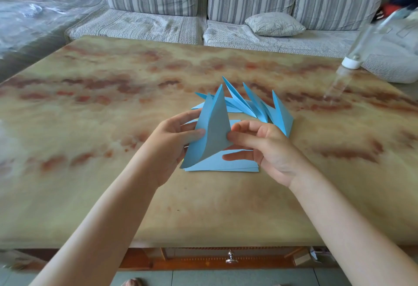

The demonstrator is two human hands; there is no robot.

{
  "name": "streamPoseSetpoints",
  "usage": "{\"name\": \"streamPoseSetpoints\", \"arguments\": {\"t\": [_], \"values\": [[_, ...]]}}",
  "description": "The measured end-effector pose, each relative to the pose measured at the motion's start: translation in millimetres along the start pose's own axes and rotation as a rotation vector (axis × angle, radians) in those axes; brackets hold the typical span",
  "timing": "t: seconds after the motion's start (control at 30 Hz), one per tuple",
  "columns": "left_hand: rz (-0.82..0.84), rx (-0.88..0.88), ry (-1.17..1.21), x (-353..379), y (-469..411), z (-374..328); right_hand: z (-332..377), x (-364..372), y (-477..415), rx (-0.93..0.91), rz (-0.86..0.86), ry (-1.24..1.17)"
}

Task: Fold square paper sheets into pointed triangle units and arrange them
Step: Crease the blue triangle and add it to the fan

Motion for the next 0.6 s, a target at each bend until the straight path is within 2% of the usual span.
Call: {"name": "streamPoseSetpoints", "arguments": {"t": [0.23,0.6], "values": [[-0.134,0.018,-0.068,-1.3,-4.7,1.8,3.4,2.7,4.5,-0.016,0.08,0.07],[-0.114,0.026,0.015,-1.6,-3.5,1.1,2.9,4.8,3.5,0.059,0.01,0.103]]}}
Point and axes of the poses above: each hand's wrist, its own y-axis away from the middle knuckle, its own x-axis out of the palm, z = x × y, the point moved 1 cm from there along -y, towards the middle knuckle, and after that the axes turned 5 degrees about -y, right-handed, at the moved point
